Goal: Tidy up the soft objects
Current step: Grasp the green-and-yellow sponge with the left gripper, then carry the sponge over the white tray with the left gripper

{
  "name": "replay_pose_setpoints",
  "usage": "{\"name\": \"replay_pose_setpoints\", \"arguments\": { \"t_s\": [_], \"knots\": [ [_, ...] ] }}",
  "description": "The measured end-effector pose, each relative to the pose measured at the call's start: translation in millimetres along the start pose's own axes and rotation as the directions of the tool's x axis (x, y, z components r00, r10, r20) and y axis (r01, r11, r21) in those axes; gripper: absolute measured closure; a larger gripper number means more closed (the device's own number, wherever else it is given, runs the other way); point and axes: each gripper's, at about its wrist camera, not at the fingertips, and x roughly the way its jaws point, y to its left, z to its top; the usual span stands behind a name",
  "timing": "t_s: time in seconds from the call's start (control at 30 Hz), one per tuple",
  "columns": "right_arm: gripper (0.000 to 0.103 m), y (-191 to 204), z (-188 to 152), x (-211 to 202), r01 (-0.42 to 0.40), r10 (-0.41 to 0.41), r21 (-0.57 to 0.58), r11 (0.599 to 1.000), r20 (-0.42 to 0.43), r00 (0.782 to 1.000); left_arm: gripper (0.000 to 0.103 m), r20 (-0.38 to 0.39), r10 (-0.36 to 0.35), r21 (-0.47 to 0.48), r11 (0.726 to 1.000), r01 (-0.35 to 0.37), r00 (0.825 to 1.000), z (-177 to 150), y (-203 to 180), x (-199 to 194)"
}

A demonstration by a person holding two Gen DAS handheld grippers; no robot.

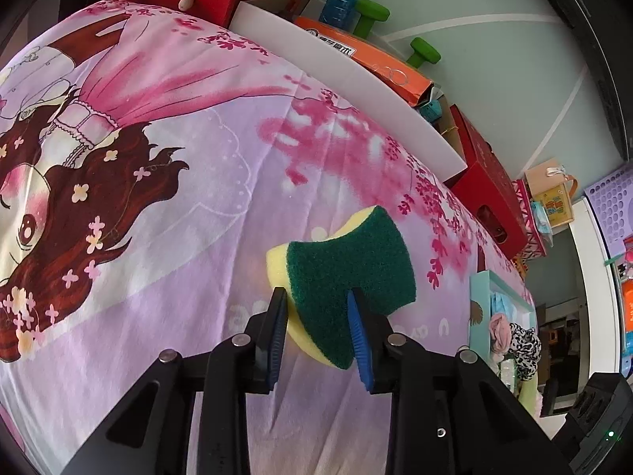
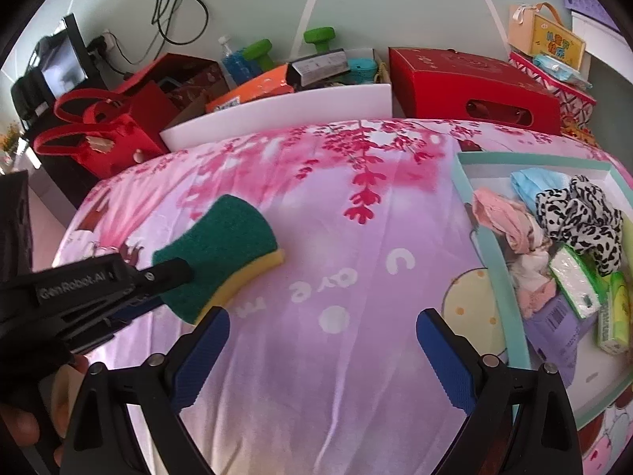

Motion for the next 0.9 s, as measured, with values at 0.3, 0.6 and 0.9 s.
{"name": "replay_pose_setpoints", "arguments": {
  "t_s": [0.3,0.6,0.9],
  "knots": [
    [0.020,-4,1,-3,-0.048,0.047,0.036,0.998,0.017,0.999,0.079,-0.007,-0.034,0.032,0.999,0.035,0.999,-3,-3,-11],
    [0.029,-9,1,-3,-0.056,0.055,0.059,0.997,0.016,0.998,0.082,-0.010,-0.051,0.057,0.997,0.051,0.999,-5,-10,-18],
    [0.029,-12,2,-8,-0.060,0.058,0.073,0.995,0.037,0.998,0.083,-0.008,-0.087,0.073,0.994,0.087,0.996,-7,-16,-25]
  ]
}}
